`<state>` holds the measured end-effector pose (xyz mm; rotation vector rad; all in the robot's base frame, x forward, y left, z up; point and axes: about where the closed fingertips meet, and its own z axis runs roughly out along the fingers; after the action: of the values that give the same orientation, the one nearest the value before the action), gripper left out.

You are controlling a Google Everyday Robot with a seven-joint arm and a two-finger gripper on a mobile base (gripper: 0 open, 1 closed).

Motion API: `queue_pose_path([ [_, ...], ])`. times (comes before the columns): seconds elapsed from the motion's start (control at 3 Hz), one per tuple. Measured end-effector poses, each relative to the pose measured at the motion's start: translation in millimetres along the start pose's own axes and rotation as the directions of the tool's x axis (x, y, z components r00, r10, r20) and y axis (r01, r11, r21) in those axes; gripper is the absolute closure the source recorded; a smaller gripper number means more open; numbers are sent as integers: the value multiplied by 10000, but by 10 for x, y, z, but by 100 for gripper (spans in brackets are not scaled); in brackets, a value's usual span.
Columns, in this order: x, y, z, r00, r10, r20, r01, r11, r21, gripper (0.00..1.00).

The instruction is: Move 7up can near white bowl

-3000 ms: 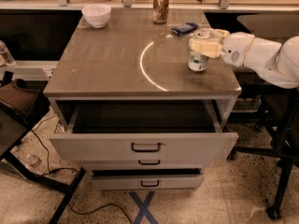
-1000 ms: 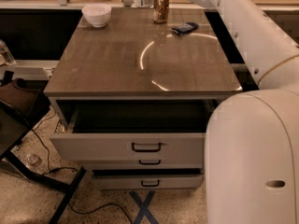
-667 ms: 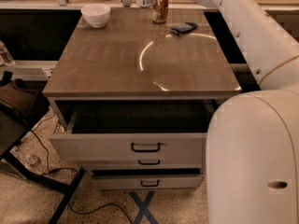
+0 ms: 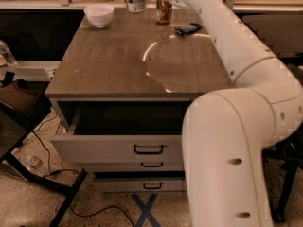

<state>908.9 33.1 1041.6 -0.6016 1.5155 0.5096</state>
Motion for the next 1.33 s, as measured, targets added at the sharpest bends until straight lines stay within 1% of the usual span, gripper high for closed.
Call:
queue_pose_path([
  [0.33,375,-84,423,9999,87,114,-86,9999,-107,100],
  [0.67,591,-144,643,9995,-14,322,22,9997,-256,100],
  [1.0,684,-158,684,9994,-207,268,216,9993,-307,100],
  [1.33,756,-77,726,9944,-957,-455,941,9950,-347,100],
])
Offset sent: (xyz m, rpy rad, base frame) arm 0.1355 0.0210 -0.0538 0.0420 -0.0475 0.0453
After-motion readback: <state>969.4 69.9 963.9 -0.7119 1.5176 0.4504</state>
